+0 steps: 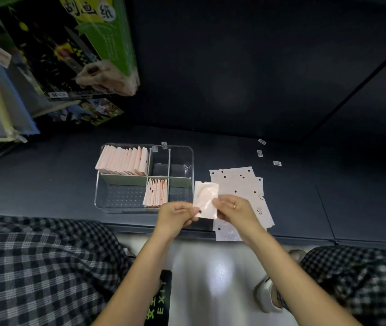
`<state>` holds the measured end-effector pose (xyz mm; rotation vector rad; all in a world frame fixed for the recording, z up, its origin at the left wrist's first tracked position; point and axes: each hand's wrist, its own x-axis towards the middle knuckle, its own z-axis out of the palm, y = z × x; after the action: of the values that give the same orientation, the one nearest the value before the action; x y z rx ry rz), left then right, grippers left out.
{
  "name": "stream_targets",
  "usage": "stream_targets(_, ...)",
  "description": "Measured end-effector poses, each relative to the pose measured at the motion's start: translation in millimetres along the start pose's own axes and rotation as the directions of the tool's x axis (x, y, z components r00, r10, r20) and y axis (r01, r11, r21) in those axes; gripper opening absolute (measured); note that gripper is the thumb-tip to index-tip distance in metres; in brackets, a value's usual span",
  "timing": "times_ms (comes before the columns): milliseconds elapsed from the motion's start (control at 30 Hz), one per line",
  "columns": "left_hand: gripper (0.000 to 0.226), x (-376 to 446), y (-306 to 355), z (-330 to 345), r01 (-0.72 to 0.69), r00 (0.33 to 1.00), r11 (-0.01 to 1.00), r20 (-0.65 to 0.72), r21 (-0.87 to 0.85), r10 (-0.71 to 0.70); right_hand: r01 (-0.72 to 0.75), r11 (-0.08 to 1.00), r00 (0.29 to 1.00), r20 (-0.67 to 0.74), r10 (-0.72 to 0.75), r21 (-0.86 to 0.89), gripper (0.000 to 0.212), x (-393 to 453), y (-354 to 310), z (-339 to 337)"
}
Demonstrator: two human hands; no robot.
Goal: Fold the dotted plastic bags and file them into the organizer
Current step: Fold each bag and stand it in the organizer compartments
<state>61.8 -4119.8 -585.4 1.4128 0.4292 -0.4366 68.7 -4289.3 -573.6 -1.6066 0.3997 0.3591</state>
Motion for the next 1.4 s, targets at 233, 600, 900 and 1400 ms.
stream_targets(233,0.013,14.5,-17.0,-16.7,-0.035,0.987,0.998,-0.152,0.054,0.043,-0.03,0.981,0.997,-0.07,0.016,-0.193,0.008,9.3,13.8,31.7)
stream_targets(600,0.029,32.0,-39.7,-37.1,-0.112,0.867,0.605,-0.221,0.788,0.448,0.002,0.462,0.96,-0.127,-0.249,-0.887,0.016,58.9,13.7,95.1)
stream_targets(900,0.042,51.2,-36.4,-43.3,-0.179,0.869,0.471,-0.086,0.864,0.487,0.229,0.397,0.932,0.082,-0.354,-0.889,0.022,68.1,38.4,112.4)
stream_targets(1400,0.027,54.8,-41.5,-43.0,-0.106,0.874,0.394,-0.103,0.913,0.475,0.139,0.375,0.987,0.1,-0.122,-0.917,0.072,23.5,101.6,-83.4)
